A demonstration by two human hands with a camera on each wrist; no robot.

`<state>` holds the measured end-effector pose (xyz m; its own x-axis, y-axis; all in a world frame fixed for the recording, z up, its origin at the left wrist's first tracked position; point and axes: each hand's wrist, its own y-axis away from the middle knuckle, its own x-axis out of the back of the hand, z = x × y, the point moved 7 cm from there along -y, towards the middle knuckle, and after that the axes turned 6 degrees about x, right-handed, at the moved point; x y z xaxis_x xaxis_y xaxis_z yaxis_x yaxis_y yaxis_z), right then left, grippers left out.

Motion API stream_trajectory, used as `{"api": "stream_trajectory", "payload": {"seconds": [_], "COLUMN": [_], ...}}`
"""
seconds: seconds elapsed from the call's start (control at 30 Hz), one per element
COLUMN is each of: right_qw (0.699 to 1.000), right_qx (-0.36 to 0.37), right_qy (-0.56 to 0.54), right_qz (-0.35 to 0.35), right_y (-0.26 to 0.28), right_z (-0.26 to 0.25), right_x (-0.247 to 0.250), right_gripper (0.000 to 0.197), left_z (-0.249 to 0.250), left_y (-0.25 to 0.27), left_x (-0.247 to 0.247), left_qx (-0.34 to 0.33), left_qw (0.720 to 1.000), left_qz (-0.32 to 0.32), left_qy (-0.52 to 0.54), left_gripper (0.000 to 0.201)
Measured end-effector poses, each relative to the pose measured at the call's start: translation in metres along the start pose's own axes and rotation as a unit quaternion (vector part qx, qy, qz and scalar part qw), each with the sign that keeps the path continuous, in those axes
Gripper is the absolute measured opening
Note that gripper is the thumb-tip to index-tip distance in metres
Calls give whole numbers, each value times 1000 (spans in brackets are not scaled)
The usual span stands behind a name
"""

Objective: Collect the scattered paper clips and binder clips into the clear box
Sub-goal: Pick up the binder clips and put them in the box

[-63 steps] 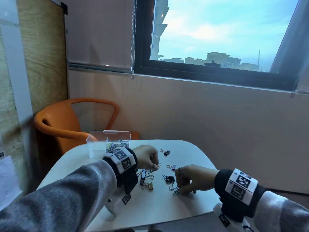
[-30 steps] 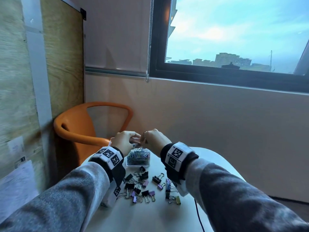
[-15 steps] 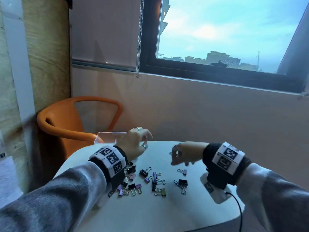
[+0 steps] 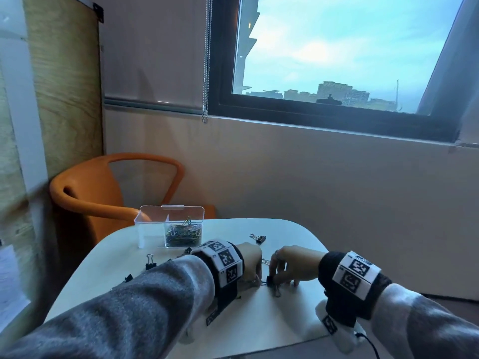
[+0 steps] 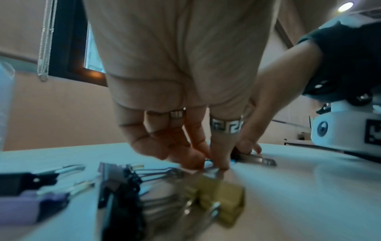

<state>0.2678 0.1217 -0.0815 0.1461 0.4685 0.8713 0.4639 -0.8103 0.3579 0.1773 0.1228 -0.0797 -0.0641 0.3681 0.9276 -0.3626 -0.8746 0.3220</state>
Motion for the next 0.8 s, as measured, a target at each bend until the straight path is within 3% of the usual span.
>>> {"api": "stream_trajectory", "payload": {"seconds": [0.13, 0.23, 0.3, 0.37, 0.47, 0.53, 0.67, 0.8], "right_qw": [997, 988, 975, 966, 972, 977, 983, 973], "right_qx": [-24, 13, 57, 89, 110, 115, 102, 115], "right_qy": [68, 115, 90, 71, 54, 55, 91, 102], "right_qz": [-7, 103, 195, 232, 199, 171, 125, 170], "right_y": [5, 2, -7, -25, -60, -81, -109, -112], "right_z": [2, -21, -46, -73, -114, -134, -151, -153], "right_x": [7, 35, 53, 62, 57, 51, 36, 43], "right_gripper": [24, 32, 41, 60, 83, 93, 77, 58], "left_z": [-4, -25, -50, -82, -127, -151, -184, -199], "left_y": [9, 22, 36, 50, 70, 77, 83, 76], "left_x": [3, 23, 44, 65, 81, 83, 89, 85], "left_qx": [0, 3, 13, 33, 79, 109, 127, 145], "left_qw": [1000, 994, 975, 950, 905, 884, 852, 865], "left_qz": [-3, 46, 101, 190, 315, 365, 415, 399], "left_qy": [10, 103, 198, 247, 273, 272, 293, 267], "left_gripper": [25, 27, 26, 18, 5, 11, 10, 22]}}
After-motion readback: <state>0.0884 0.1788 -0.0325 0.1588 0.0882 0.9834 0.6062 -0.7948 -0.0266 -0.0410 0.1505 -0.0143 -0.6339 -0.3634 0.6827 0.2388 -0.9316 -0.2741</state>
